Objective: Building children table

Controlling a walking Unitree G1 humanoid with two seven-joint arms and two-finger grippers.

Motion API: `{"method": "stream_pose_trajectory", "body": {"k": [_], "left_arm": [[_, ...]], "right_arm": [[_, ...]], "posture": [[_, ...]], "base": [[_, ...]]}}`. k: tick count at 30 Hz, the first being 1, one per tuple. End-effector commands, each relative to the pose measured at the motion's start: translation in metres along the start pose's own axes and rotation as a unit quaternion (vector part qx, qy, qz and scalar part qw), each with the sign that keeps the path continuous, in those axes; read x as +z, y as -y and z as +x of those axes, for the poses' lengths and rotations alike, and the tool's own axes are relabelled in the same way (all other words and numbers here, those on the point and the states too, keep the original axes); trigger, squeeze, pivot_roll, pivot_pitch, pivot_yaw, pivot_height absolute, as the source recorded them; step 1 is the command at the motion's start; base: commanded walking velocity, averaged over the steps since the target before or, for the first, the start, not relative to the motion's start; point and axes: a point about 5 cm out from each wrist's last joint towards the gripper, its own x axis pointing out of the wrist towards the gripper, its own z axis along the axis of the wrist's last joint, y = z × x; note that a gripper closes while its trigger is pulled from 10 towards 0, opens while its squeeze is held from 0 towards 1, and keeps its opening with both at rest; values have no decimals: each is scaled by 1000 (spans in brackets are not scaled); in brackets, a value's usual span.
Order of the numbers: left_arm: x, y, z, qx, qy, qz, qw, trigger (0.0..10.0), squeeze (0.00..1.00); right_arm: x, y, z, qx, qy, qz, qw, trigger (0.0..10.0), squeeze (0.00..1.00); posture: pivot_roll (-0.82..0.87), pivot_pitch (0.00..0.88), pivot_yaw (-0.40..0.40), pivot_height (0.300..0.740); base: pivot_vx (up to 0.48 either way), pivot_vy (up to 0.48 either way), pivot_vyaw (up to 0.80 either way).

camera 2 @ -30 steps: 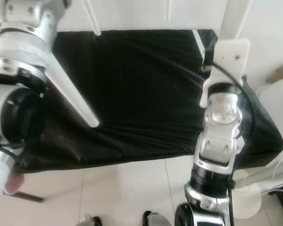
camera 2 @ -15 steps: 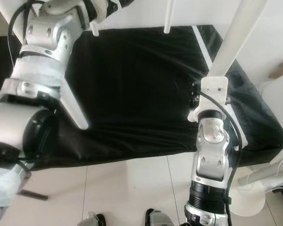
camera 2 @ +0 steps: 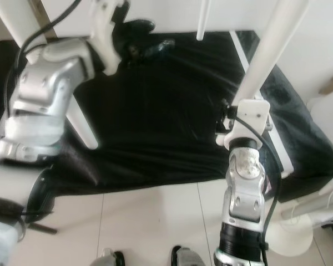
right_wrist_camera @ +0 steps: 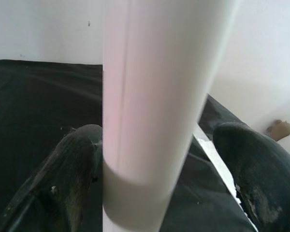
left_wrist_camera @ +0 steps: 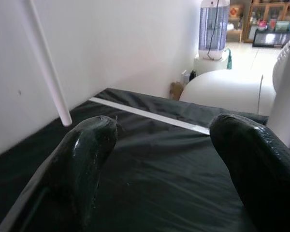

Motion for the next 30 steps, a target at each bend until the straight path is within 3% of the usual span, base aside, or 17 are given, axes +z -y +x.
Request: {"method": "stream_pose_trajectory", "body": {"k": [1,2,3,4,8,12,15,19,26,28,30], "left_arm": [[-1,-4,-12,-1,4,-17,1000,10000,0],[-3,-6,-19,16,10,-20,1000,10000,0],[-3,-6,-19,16,10,-20,1000,10000,0],[-9,-6,-35,43,25,-31,998,10000,0],[-13,2,-48,43,38,-45,997,10000,0],[-23,26,-72,21,64,-93,993,10000,0],[-35,41,-86,6,55,-104,993,10000,0],[-48,46,-96,28,40,-114,992,10000,0],[-52,43,-105,71,41,-136,987,10000,0],[-53,40,-119,100,61,-173,978,10000,0],[-54,45,-131,100,68,-185,975,10000,0]], "right_arm": [[-5,-1,-3,1,-5,7,1000,10000,1000],[-6,-1,-4,1,-4,10,1000,10000,569],[-6,-1,-4,1,-4,10,1000,10000,569],[-8,0,-6,0,-2,15,1000,10000,0],[-10,1,-9,3,-1,19,1000,10000,0],[-13,1,-14,28,7,44,999,10000,0],[-15,-1,-20,65,12,55,996,10000,0],[-18,-2,-27,97,12,52,994,10000,0],[-19,-1,-35,125,13,40,991,10000,0],[-21,6,-42,136,13,37,990,10000,0],[-22,11,-48,143,11,35,989,10000,0]], "posture": [[-2,165,6,740],[-2,165,6,740],[-2,165,6,740],[3,169,12,740],[4,172,12,740],[6,178,9,740],[10,180,2,740],[10,184,-2,740],[6,187,-5,740],[3,189,-6,740],[8,187,-8,740]], "base": [[0,0,0],[0,0,0],[0,0,0],[0,0,0],[0,0,0],[0,0,0],[0,0,0],[0,0,0],[0,0,0],[0,0,0],[0,0,0]]}}
